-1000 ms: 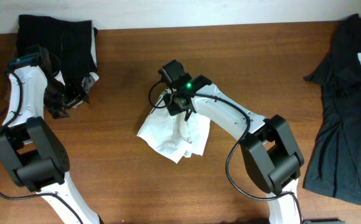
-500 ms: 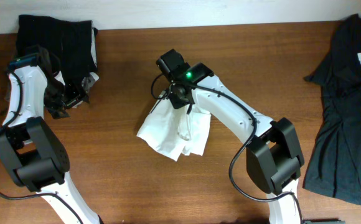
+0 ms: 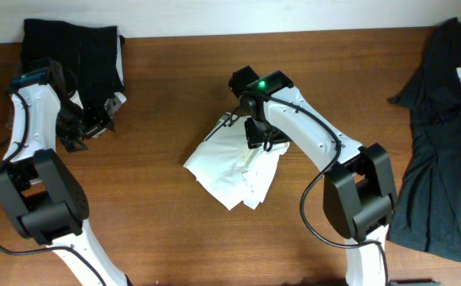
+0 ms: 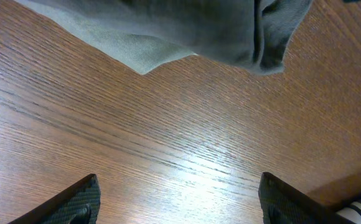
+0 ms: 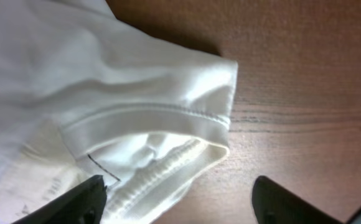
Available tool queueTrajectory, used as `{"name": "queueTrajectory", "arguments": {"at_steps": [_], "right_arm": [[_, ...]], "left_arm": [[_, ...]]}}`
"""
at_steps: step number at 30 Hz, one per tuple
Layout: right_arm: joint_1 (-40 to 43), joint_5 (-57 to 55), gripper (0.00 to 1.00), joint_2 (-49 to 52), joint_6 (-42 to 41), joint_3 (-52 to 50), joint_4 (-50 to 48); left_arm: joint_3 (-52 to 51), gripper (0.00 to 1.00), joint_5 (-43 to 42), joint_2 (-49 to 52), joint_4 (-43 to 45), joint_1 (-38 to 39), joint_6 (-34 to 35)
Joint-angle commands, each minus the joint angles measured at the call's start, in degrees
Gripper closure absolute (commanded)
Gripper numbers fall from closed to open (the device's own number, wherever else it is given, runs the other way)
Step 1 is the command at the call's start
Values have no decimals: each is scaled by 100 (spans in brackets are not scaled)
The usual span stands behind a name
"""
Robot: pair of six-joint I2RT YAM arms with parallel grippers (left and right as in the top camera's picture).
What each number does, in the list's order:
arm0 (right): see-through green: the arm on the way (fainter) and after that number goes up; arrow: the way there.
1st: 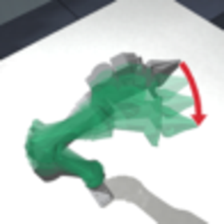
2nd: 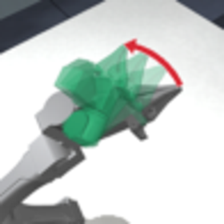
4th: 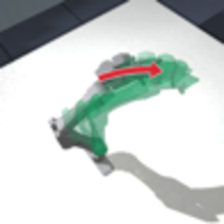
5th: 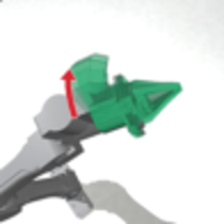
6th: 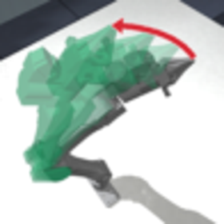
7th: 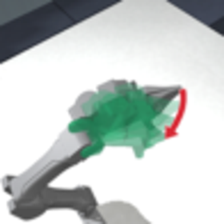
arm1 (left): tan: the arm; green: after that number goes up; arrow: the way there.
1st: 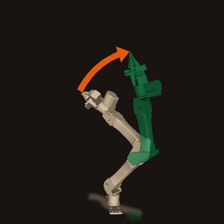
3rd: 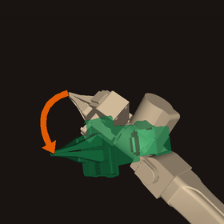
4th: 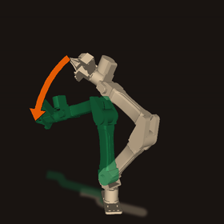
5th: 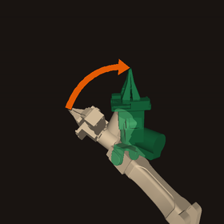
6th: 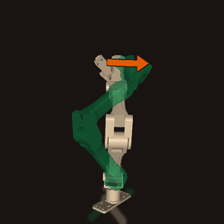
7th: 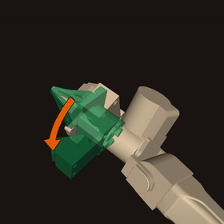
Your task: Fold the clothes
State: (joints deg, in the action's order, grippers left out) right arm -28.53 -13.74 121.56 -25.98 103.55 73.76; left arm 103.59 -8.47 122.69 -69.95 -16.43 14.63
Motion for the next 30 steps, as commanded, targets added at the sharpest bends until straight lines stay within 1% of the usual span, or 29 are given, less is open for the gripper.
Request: {"name": "queueTrajectory", "arguments": {"at_steps": [1,2,4,5,7,8,10,12,13,16,18,21,25,27,28,30], "right_arm": [[7,42,25,-323,-413,289,269],[26,302,29,-455,-407,417,343],[48,1003,46,-693,-46,483,299],[48,1543,66,-739,181,468,306],[24,2124,89,-699,328,308,251],[0,2306,94,-691,328,168,205],[-72,2520,96,-684,326,-363,-74],[-57,2798,96,-684,328,-1119,-664],[-24,2872,96,-684,326,-1353,-831],[245,3287,96,-684,450,-2524,-1493],[431,3254,96,-684,455,-2870,-1495],[734,3237,96,-730,577,-2929,-1357],[874,3239,96,-1169,603,-2258,-988],[868,3488,96,-1510,643,-1882,-1093],[870,3744,96,-1628,839,-1781,-1274],[885,4142,96,-1582,975,-1799,-1600]], "left_arm": [[-35,19,37,-164,9,15,33],[-33,19,33,-164,7,15,33],[-33,19,-96,-164,-37,13,26],[-33,19,-299,-164,-52,13,-66],[-33,19,-549,-164,-50,15,-251],[-35,19,-549,-164,-50,17,-251],[-33,19,-549,-164,-55,20,-251],[-35,19,-549,-164,-52,52,-251],[-35,19,-549,-164,-55,59,-251],[-35,19,-549,-164,-55,68,-251],[-35,19,-549,-164,-52,68,-251],[-35,19,-549,-164,-50,92,-251],[-33,19,-549,-164,-52,127,-251],[-35,19,-546,-164,-50,127,-251],[-33,19,-549,-164,-46,131,-251],[-35,19,-549,-164,-13,151,-251]]}}
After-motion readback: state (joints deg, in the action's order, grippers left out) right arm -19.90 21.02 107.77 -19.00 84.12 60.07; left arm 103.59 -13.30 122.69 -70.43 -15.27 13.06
